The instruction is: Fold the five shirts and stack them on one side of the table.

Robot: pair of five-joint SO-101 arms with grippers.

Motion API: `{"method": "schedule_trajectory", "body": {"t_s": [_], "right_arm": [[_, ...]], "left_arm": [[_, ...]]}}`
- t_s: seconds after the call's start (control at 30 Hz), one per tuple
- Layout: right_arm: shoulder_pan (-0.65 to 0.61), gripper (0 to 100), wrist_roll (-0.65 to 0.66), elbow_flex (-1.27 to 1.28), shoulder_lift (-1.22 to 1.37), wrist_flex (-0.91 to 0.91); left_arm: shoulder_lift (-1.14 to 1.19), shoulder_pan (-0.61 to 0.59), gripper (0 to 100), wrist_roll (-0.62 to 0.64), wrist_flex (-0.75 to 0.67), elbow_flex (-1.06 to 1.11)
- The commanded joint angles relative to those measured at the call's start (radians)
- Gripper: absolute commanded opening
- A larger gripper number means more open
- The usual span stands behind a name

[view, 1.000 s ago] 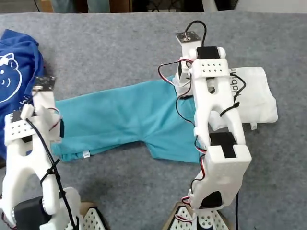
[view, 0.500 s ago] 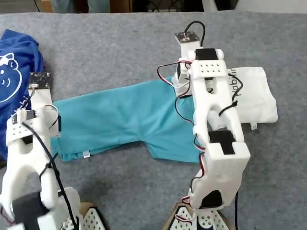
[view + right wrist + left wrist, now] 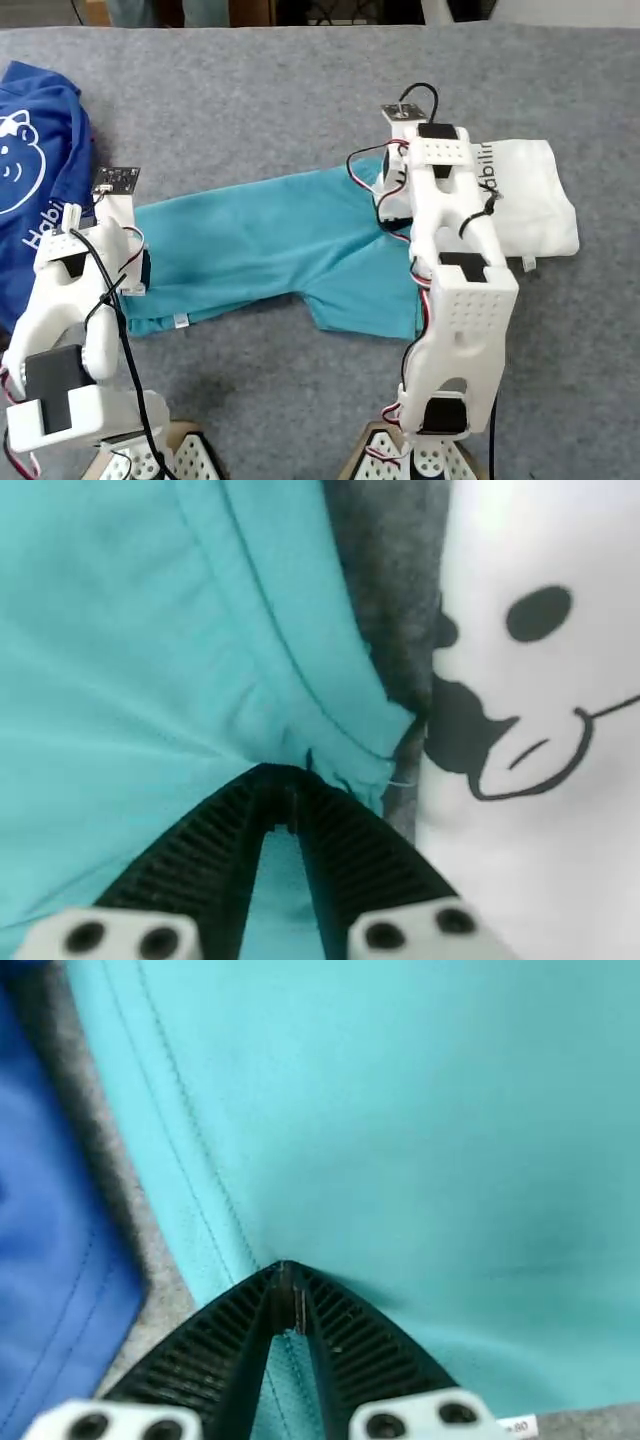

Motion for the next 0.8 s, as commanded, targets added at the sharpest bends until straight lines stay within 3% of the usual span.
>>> {"method": "schedule_trajectory", "body": {"t_s": [0.0, 0.17, 0.3, 0.5, 0.63, 0.77], "right_arm": [[0.017, 1.4, 0.008, -0.028, -0.016, 0.0], [-0.014, 1.4, 0.005, -0.099, -0.13, 0.074], [-0.02, 1.4, 0.006, -0.168, -0.226, 0.173], [-0.041, 1.4, 0.011, -0.107, -0.332, 0.292], [-0.083, 1.4, 0.005, 0.064, -0.371, 0.198], [-0.092, 1.4, 0.002, 0.266, -0.371, 0.006]], "left_arm": [[0.006, -0.004, 3, 0.002, 0.003, -0.03], [-0.044, -0.007, 3, 0.0, 0.048, -0.038], [-0.219, -0.002, 3, -0.002, 0.121, -0.038], [-0.316, 0.018, 3, 0.0, 0.232, -0.047], [-0.315, 0.058, 3, 0.003, 0.249, -0.035], [-0.313, 0.091, 3, 0.008, 0.138, 0.042]]}}
